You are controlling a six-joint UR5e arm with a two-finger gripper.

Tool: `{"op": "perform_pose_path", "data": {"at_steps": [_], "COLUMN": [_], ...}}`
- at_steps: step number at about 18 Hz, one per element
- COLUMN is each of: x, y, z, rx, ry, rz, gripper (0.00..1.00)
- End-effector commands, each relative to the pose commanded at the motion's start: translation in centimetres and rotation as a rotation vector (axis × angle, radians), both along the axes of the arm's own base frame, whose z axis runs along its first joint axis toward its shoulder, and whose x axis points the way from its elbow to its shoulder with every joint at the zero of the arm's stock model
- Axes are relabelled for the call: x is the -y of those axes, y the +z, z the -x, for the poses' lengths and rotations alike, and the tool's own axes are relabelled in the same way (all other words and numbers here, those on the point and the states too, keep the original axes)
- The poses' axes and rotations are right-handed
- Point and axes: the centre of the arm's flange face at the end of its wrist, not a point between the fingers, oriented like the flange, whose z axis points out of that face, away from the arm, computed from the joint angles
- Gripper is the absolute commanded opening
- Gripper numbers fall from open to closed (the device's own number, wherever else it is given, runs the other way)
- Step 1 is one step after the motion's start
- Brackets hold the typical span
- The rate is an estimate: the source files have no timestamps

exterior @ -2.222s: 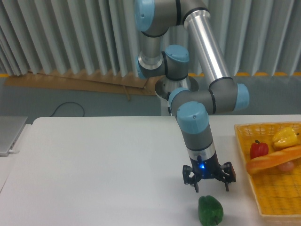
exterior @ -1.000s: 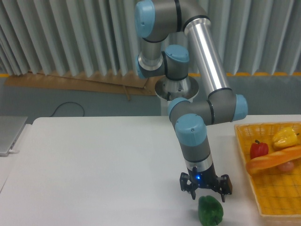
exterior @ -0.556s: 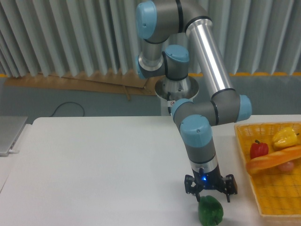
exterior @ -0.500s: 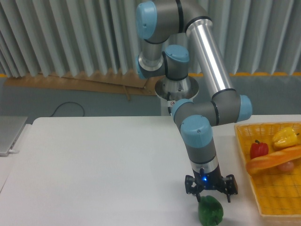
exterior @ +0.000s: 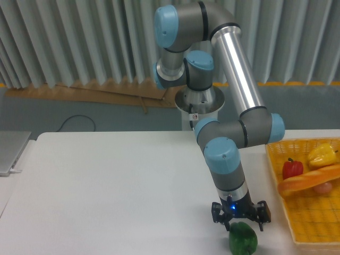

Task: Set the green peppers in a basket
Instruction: 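Close the gripper around the green pepper's stem end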

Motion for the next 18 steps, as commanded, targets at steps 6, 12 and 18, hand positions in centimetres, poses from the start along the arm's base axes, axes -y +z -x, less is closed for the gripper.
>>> {"op": "perform_pose_path", "data": {"at_steps": [6, 12, 18], "x": [-0.9, -2.4, -2.5], "y": [-1.2, -2.9, -2.5], "z": [-0.4, -1.9, -2.1], "rx": [-0.003, 0.009, 0.009], "ry": [-0.004, -0.025, -0.036], "rz": [0.019, 0.034, 0.031], "gripper": [1.0, 1.0, 1.0]}}
